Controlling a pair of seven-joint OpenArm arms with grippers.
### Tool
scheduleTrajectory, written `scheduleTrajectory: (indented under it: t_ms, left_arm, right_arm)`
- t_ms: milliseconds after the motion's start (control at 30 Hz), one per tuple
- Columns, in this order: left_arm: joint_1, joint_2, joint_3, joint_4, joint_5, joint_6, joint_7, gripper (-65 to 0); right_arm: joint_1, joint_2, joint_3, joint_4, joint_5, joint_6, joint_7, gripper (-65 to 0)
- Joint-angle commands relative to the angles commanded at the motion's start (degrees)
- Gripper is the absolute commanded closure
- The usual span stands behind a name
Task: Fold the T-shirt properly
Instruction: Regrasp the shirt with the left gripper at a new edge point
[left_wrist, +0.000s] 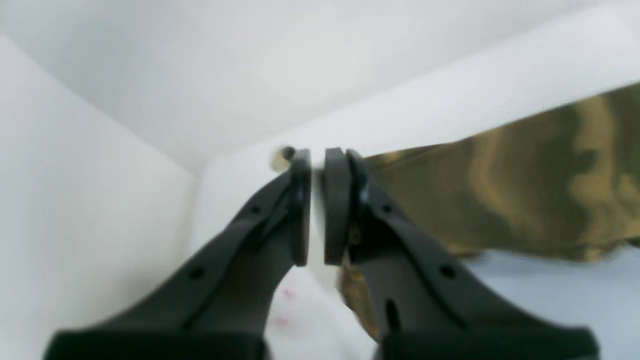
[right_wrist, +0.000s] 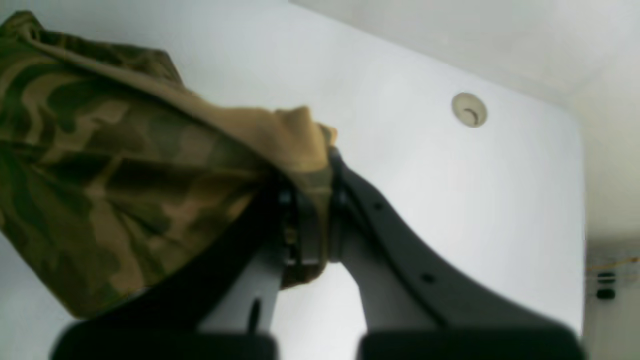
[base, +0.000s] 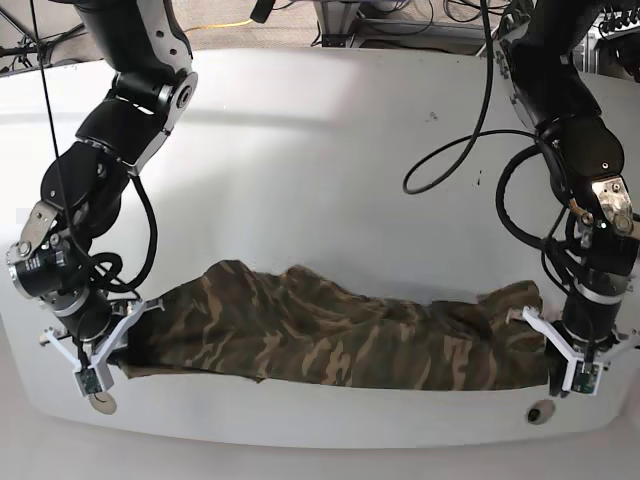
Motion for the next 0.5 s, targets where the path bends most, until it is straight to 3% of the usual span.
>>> scheduleTrajectory:
  t_ms: [167, 300, 500]
  left_arm:
    - [-7.21, -3.96, 3.34, -0.09, -0.26, -0.09, 1.76, 0.0]
    - [-8.44, -5.19, 5.1, 0.0, -0.35, -0.09, 1.76, 0.0]
    - [-2.46, -4.66, 5.1, 0.0, -0.44, -0.18, 1.76, -7.1]
  right_arm:
    - [6.68, 2.46, -2.9, -1.14, -0.09, 0.0, -0.09, 0.0]
    - [9.67, 3.69, -5.01, -1.05, -0.09, 0.0, -1.67, 0.0]
    - [7.65, 3.69, -5.1, -0.79, -0.09, 0.0, -1.85, 0.0]
